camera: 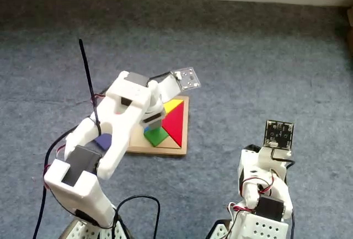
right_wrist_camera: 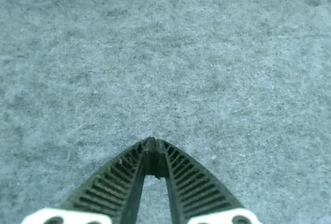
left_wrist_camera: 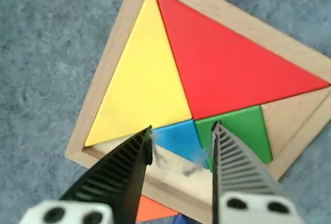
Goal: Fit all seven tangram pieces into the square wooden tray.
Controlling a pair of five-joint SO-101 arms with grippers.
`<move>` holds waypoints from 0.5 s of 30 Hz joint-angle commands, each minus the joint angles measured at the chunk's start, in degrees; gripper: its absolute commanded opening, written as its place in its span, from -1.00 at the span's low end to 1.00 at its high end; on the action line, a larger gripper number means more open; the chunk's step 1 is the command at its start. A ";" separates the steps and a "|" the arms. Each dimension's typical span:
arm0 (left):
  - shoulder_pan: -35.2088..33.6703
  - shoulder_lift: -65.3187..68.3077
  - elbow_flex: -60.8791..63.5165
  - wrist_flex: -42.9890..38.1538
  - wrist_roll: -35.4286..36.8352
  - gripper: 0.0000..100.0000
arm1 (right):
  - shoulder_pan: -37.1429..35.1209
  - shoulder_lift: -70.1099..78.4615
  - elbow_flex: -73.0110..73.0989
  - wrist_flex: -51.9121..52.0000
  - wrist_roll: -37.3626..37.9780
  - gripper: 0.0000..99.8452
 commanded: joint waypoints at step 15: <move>-18.95 -10.07 -10.86 17.41 32.53 -0.60 | 0.84 -0.84 6.29 -1.19 -0.44 -0.99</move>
